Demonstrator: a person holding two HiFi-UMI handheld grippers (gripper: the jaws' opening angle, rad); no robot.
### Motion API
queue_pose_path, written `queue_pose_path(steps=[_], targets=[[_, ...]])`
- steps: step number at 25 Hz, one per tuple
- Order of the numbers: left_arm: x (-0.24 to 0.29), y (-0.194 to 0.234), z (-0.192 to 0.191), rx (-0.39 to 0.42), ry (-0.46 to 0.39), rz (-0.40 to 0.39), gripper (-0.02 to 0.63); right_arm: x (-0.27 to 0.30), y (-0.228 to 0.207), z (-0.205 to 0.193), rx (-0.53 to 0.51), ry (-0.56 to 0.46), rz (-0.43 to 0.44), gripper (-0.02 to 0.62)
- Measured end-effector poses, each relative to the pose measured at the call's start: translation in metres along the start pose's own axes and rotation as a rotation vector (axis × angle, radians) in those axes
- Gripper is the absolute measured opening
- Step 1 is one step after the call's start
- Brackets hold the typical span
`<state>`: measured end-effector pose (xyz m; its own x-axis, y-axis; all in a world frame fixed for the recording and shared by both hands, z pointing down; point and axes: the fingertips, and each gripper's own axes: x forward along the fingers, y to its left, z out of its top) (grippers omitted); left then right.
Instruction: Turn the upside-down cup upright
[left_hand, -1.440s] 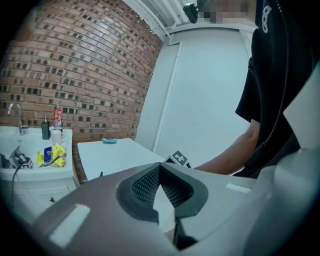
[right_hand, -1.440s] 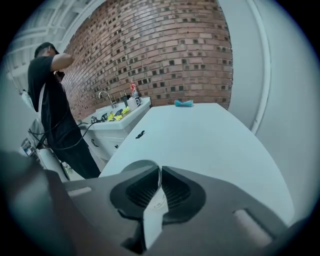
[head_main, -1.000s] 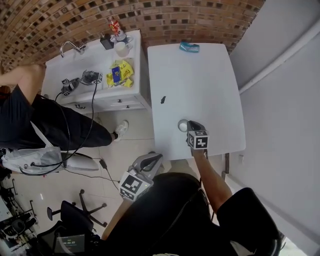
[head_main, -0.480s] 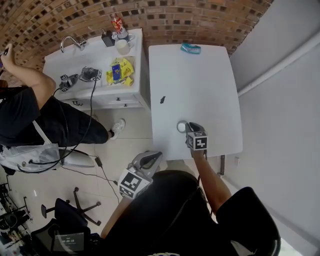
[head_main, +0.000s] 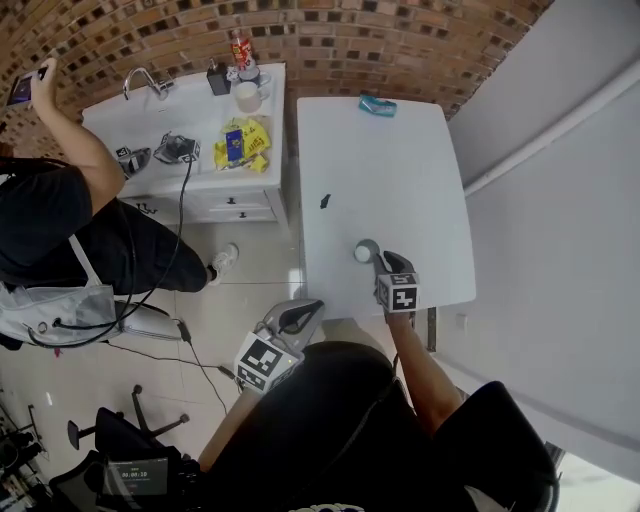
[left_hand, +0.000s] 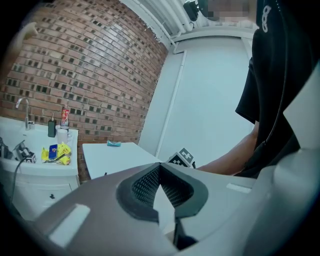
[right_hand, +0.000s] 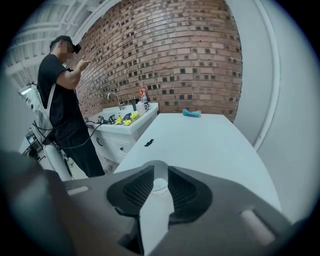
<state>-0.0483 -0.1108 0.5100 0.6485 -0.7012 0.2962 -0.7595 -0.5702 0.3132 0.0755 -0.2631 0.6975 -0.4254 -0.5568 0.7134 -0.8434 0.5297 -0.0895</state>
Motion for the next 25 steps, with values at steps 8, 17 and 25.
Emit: queue_pose_path(steps=[8,17,25], targets=[[-0.043,0.006,-0.022,-0.007,-0.014,-0.075,0.015,-0.064,0.057,-0.021,-0.119,-0.007,-0.062,0.069],[-0.084,0.022,-0.044,0.026,0.011,-0.044,0.015,-0.102,0.145,-0.061,-0.274,-0.01,0.03,0.069],[-0.091,-0.063,-0.062,0.014,0.004,-0.012,0.015,-0.168,0.132,-0.067,-0.252,-0.15,0.035,0.044]])
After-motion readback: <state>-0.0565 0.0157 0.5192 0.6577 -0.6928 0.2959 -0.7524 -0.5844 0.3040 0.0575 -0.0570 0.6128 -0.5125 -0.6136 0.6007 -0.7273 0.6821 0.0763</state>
